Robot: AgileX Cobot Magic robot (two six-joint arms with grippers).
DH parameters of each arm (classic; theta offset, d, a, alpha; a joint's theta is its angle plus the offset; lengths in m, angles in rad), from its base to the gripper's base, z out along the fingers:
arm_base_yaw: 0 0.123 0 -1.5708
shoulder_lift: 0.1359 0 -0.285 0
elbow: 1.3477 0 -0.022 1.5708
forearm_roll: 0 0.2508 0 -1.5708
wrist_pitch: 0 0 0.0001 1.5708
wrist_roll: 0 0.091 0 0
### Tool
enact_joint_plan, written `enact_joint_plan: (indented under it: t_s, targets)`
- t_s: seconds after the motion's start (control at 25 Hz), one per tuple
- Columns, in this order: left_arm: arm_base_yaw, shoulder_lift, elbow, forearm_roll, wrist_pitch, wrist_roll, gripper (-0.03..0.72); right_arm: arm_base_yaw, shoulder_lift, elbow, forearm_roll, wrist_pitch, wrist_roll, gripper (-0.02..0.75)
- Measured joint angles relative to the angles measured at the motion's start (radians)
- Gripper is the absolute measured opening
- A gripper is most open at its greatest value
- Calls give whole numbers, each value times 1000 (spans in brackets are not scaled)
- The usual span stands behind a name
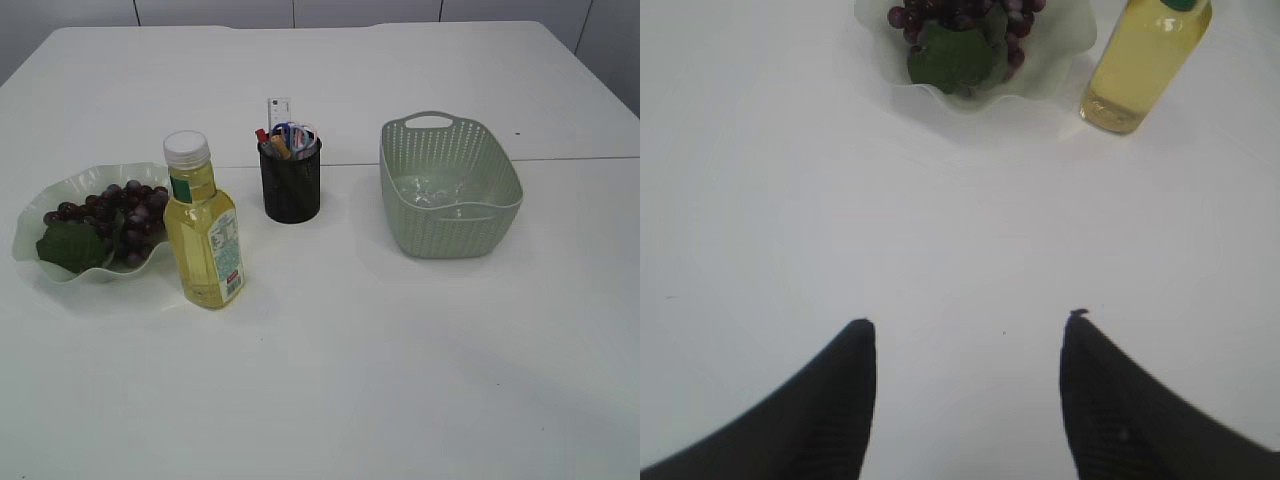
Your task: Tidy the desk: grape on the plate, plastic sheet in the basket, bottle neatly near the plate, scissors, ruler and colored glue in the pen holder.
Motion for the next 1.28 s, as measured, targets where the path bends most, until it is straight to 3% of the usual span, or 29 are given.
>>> enact_joint_plan:
  t_s: [0.28,0.8,1.04,1.28]
  targets:
    - [0,-194,57,4,56,-1,432,0,-328,142,7,56,18,373]
    - [0,-588,251,-5,73,-2,432,0,-882,263,15,194,13,373]
    - [0,-605,312,-30,83,-2,432,0,-1044,333,11,205,7,373]
    - [0,-605,321,-15,62,-2,432,0,-1054,384,-30,207,7,373]
